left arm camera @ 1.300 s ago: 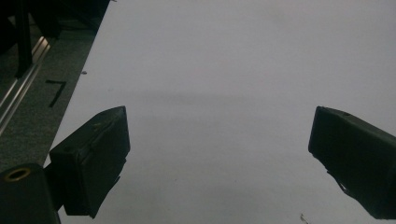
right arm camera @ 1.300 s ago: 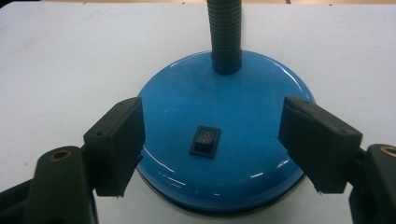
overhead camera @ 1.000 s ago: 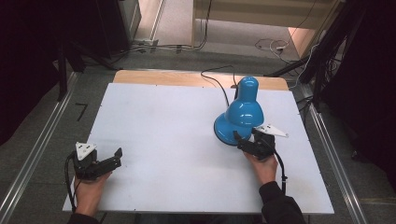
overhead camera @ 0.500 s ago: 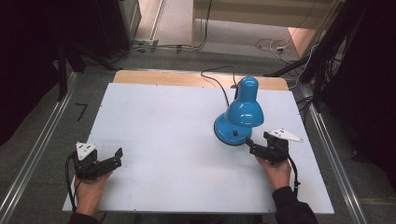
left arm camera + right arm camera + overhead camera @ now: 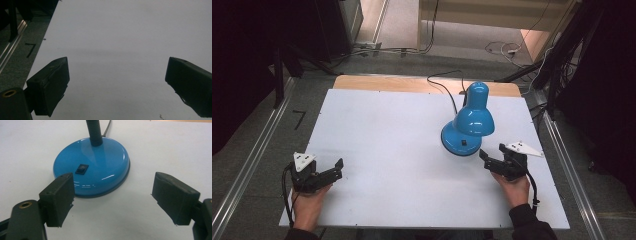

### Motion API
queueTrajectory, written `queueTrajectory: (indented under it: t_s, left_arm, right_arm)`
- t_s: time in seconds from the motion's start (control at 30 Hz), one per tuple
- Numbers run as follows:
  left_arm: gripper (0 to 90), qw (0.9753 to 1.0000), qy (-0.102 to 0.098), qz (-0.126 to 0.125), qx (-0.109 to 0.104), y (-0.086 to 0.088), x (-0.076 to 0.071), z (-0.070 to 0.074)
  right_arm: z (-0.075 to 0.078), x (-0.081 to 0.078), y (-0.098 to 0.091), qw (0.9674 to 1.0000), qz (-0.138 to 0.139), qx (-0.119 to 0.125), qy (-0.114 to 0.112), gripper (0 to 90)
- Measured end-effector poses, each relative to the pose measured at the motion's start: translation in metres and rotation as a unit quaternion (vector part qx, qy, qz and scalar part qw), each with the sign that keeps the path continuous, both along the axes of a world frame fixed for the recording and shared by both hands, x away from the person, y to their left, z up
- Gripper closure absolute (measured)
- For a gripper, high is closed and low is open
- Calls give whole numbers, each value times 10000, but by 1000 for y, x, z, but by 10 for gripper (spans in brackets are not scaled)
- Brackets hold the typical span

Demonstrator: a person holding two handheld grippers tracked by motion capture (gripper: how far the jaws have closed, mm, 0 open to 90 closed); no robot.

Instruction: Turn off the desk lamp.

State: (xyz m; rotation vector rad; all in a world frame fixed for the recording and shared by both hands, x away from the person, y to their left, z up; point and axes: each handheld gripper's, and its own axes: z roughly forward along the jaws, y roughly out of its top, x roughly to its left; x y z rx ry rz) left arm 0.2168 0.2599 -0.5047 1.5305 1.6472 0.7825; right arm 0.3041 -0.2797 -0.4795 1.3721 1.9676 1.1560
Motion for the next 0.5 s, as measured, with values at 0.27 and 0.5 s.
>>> queueTrajectory:
  t_s: [0.27, 0.5]
  left_arm:
    - [59, 10000, 5, 5, 0, 0, -1, 0]
    - [59, 10000, 7, 11, 5, 0, 0, 0]
  right_arm:
    - [2, -5, -12, 9999, -128, -66, -25, 153]
    - [-1, -12, -34, 9993, -302, -207, 8, 150]
